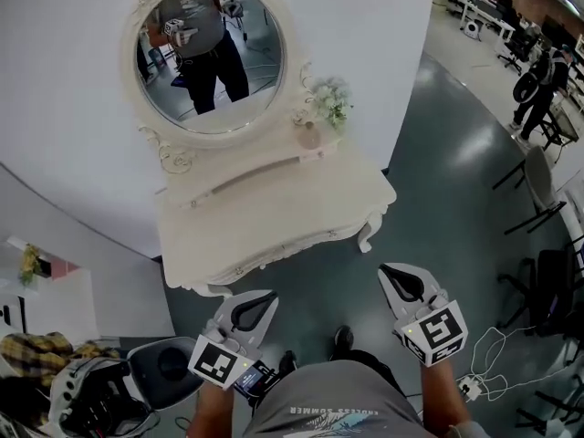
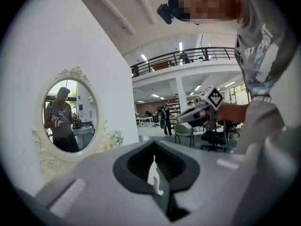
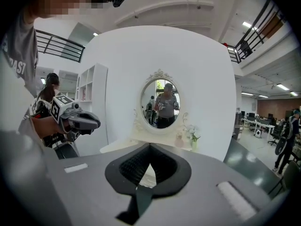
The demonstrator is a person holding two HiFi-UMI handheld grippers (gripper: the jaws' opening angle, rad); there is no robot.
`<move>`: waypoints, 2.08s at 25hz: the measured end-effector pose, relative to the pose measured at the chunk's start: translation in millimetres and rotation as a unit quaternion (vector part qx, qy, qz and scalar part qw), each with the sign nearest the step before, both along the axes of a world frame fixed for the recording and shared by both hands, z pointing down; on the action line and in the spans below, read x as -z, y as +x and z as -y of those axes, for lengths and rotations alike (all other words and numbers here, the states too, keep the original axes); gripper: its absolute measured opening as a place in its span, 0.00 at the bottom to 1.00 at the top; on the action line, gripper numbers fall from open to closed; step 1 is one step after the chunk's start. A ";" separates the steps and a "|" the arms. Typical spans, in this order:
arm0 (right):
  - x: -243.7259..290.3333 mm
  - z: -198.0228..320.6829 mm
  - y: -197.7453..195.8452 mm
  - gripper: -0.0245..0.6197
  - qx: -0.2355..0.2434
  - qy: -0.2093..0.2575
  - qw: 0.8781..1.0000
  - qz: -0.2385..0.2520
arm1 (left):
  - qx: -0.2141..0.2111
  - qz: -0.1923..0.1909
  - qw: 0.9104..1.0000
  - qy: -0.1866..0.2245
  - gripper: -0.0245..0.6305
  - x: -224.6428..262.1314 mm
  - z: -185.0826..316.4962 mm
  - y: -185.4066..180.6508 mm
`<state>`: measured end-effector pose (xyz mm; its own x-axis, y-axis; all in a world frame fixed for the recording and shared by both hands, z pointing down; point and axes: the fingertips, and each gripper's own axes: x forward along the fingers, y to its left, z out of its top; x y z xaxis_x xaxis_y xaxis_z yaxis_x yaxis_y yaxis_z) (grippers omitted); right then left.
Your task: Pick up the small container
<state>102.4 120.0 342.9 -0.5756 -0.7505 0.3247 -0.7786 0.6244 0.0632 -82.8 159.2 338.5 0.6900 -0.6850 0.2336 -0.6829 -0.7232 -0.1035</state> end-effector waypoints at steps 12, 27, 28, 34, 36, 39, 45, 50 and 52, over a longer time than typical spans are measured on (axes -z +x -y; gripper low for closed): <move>-10.1 59.7 46.7 0.04 0.062 0.000 0.998 0.025 | 0.050 0.031 0.998 -0.003 0.04 0.5 33.5 58.8; -31.1 112.2 84.8 0.04 -0.020 -0.034 0.999 0.019 | -0.037 0.021 0.999 -0.027 0.04 -14.9 127.2 91.6; -30.7 117.4 85.5 0.04 -0.030 -0.034 0.999 0.018 | -0.046 0.019 0.998 -0.027 0.04 -15.0 137.0 91.9; -27.4 154.3 70.2 0.04 -0.075 -0.038 0.996 0.007 | -0.091 0.007 0.996 -0.021 0.04 -11.9 195.7 78.4; -24.6 167.2 57.0 0.04 -0.084 -0.038 0.996 0.006 | -0.101 0.005 0.995 -0.022 0.04 -12.6 214.8 66.9; -20.6 184.3 39.0 0.04 -0.096 -0.035 0.995 0.002 | -0.117 0.002 0.993 -0.016 0.04 -10.6 237.5 51.1; -9.3 211.3 5.3 0.04 -0.119 -0.029 0.992 -0.011 | -0.134 -0.014 0.991 -0.011 0.04 -4.6 270.7 15.5; -2.1 234.6 -20.7 0.04 -0.110 -0.021 0.993 -0.025 | -0.143 -0.015 0.990 -0.002 0.04 -9.9 296.0 -6.2; -3.7 241.9 -25.1 0.04 -0.101 -0.027 0.994 -0.032 | -0.136 -0.020 0.990 -0.004 0.04 -11.9 303.0 -10.3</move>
<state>77.3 -121.9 346.6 -0.3914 -0.8296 0.3982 -0.8841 0.4591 0.0876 -93.0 -143.8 350.4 0.8581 -0.4700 0.2068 -0.4654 -0.8821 -0.0735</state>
